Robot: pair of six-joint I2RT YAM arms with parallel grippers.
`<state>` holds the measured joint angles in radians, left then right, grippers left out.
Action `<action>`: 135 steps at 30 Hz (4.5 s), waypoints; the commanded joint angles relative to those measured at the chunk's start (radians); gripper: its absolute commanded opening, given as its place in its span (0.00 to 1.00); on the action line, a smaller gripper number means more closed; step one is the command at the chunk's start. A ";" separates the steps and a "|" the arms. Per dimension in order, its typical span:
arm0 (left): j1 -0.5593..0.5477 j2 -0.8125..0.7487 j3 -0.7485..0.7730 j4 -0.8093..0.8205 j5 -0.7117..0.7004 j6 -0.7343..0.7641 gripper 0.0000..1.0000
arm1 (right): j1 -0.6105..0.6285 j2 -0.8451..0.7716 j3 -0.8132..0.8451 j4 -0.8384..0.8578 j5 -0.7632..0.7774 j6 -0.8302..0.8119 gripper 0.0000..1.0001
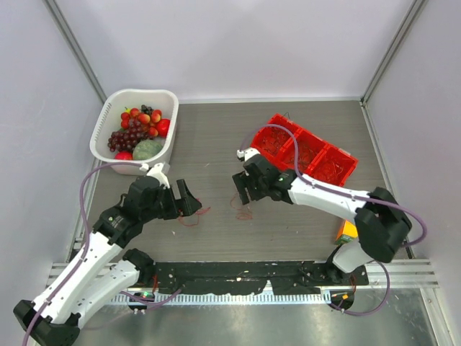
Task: Untangle the cables
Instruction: Pick up the cable at the center of the board, then place the cable in the bin.
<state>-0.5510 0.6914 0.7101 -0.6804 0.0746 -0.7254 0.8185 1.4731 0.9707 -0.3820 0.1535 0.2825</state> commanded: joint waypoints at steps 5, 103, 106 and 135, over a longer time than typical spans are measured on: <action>0.002 -0.076 0.078 -0.064 0.048 0.024 0.88 | -0.039 0.281 0.205 0.043 0.008 -0.086 0.65; 0.003 -0.084 -0.015 0.045 0.112 -0.042 0.86 | -0.855 0.251 0.212 -0.116 0.038 0.060 0.02; 0.002 -0.127 -0.026 0.051 0.103 -0.051 0.86 | -0.855 0.170 0.215 -0.149 0.060 0.057 0.11; 0.002 -0.165 -0.009 0.064 0.175 -0.045 0.87 | -0.742 0.175 0.381 -0.374 0.595 0.029 0.64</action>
<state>-0.5510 0.5220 0.6746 -0.6765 0.1848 -0.7639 0.0521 1.7069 1.3861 -0.7830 0.5949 0.3050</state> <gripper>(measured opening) 0.874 0.644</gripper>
